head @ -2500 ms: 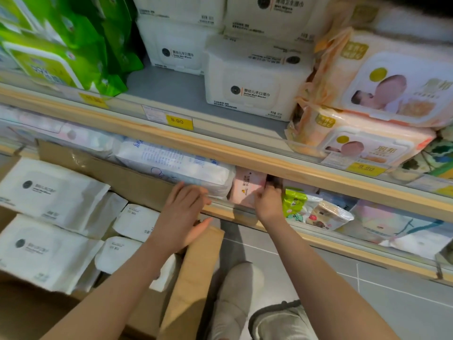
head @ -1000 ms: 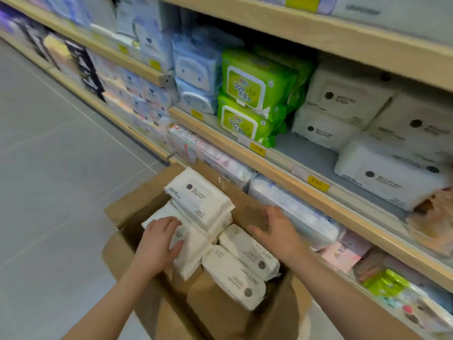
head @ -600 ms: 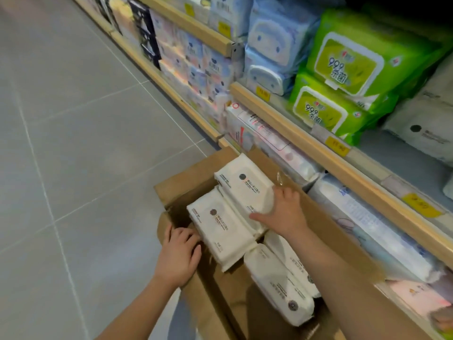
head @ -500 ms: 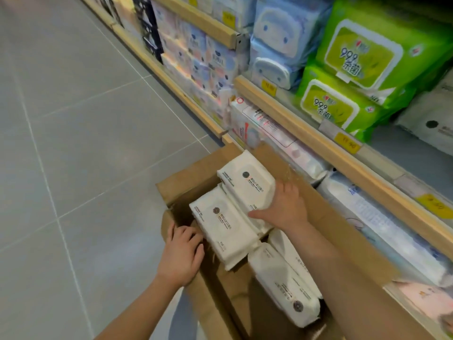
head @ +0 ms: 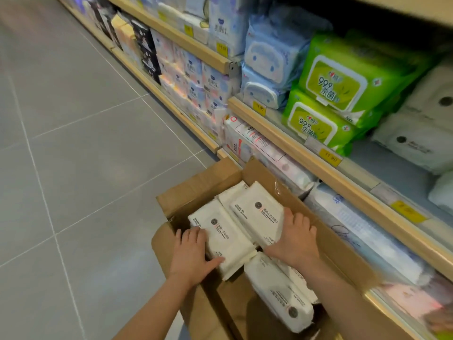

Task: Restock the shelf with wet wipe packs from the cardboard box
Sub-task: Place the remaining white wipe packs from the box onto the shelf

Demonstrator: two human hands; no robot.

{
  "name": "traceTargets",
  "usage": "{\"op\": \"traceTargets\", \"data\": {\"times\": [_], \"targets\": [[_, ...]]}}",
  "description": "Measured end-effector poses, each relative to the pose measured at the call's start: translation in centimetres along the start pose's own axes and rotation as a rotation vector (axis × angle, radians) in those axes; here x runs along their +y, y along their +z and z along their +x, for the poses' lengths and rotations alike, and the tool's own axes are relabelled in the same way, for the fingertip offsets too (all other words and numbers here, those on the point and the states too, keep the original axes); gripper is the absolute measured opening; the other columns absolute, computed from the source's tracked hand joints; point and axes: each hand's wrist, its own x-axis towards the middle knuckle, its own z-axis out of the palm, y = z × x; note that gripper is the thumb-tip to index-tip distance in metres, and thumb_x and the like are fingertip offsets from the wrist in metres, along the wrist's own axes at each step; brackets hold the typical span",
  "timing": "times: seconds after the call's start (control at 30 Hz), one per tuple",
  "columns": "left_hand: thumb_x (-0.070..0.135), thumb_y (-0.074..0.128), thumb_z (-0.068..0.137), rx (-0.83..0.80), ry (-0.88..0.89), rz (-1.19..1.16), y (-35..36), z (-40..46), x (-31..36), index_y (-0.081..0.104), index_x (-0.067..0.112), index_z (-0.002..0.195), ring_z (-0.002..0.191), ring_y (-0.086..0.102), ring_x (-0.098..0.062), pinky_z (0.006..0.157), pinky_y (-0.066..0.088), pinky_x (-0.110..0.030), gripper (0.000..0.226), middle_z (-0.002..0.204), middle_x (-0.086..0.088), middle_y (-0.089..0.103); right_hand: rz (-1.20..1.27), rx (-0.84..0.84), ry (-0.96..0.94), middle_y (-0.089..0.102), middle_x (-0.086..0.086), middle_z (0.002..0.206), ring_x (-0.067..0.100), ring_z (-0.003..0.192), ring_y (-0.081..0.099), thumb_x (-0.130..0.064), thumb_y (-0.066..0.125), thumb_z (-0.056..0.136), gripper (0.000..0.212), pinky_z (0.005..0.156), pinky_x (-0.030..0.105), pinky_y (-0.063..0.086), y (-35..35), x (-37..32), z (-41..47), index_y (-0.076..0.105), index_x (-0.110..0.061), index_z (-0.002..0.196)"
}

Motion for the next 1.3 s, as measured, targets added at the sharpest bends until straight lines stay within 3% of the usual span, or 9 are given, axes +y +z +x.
{"op": "traceTargets", "data": {"times": [0.13,0.3,0.47,0.53,0.63,0.8,0.9,1.1,1.3], "targets": [[0.074,0.058,0.068,-0.219,0.016,-0.15,0.1,2.8,3.3,-0.002,0.042,0.147,0.142,-0.019,-0.034,0.113,0.015,-0.057,0.105,0.156,-0.001,-0.021,-0.043,0.054,-0.053,0.034,0.0,0.119,0.02,0.116,0.032,-0.07,0.06,0.051,0.111,0.099,0.038,0.026,-2.2,3.1,-2.9,0.013,-0.023,0.14],[0.081,0.05,0.067,-0.257,-0.003,-0.095,2.2,4.2,5.5,0.0,0.048,0.145,0.132,-0.039,-0.038,0.108,0.019,-0.065,0.099,0.15,-0.002,-0.037,-0.108,0.047,-0.081,0.034,-0.002,0.121,0.019,0.115,0.03,-0.073,0.058,0.051,0.11,0.098,0.036,0.025,-3.1,5.7,-4.8,0.016,-0.025,0.14],[0.082,0.04,0.073,-0.17,-0.039,-0.16,3.0,2.2,5.6,0.011,0.046,0.145,0.135,-0.036,-0.033,0.11,0.015,-0.064,0.085,0.152,0.001,-0.033,-0.117,0.025,-0.099,0.032,-0.001,0.121,0.019,0.116,0.029,-0.072,0.056,0.05,0.112,0.097,0.034,0.023,-2.6,6.3,-5.5,0.015,-0.023,0.142],[0.077,0.042,0.078,-0.073,-0.163,-0.236,3.2,1.9,6.4,0.005,0.043,0.146,0.138,-0.031,-0.035,0.109,0.011,-0.068,0.085,0.151,-0.003,-0.035,-0.078,0.03,-0.09,0.031,-0.002,0.121,0.018,0.116,0.028,-0.072,0.056,0.05,0.113,0.098,0.034,0.023,-2.3,6.2,-5.7,0.013,-0.024,0.142],[0.071,0.054,0.075,-0.063,-0.463,-0.431,3.0,2.5,8.1,-0.015,0.035,0.146,0.139,-0.021,-0.043,0.104,0.028,-0.067,0.106,0.145,-0.009,-0.043,-0.054,0.045,-0.098,0.031,-0.002,0.121,0.017,0.117,0.028,-0.074,0.052,0.049,0.113,0.097,0.033,0.022,-2.2,6.6,-5.6,0.014,-0.023,0.143],[0.065,0.062,0.075,-0.084,-0.613,-0.552,1.9,3.9,9.7,-0.015,0.036,0.146,0.138,0.003,-0.047,0.099,0.04,-0.052,0.108,0.146,-0.011,-0.042,-0.013,0.079,-0.127,0.033,-0.002,0.122,0.018,0.116,0.029,-0.072,0.052,0.047,0.113,0.096,0.033,0.023,-2.3,7.2,-5.7,0.016,-0.024,0.143],[0.058,0.065,0.075,-0.085,-0.624,-0.557,1.4,4.6,9.0,-0.008,0.037,0.147,0.133,0.016,-0.047,0.093,0.043,-0.05,0.105,0.149,-0.01,-0.036,-0.04,0.11,-0.186,0.036,-0.001,0.118,0.02,0.111,0.033,-0.069,0.051,0.045,0.111,0.089,0.033,0.023,-2.7,7.5,-5.9,0.023,-0.021,0.141],[0.049,0.067,0.078,-0.087,-0.539,-0.598,-0.4,3.8,6.3,0.001,0.037,0.147,0.133,0.015,-0.052,0.1,0.037,-0.056,0.096,0.154,-0.008,-0.015,-0.103,0.19,-0.163,0.043,0.002,0.108,0.023,0.099,0.041,-0.065,0.061,0.042,0.112,0.079,0.032,0.021,-5.2,10.0,-8.4,0.035,-0.014,0.139],[0.046,0.068,0.079,-0.028,-0.456,-0.699,-5.1,0.6,7.5,0.007,0.037,0.147,0.133,0.016,-0.05,0.105,0.029,-0.058,0.092,0.156,-0.004,-0.009,-0.154,0.282,-0.077,0.042,0.003,0.115,0.023,0.106,0.038,-0.064,0.067,0.046,0.112,0.089,0.037,0.028,-9.5,12.7,-13.4,0.03,-0.016,0.14]]}}
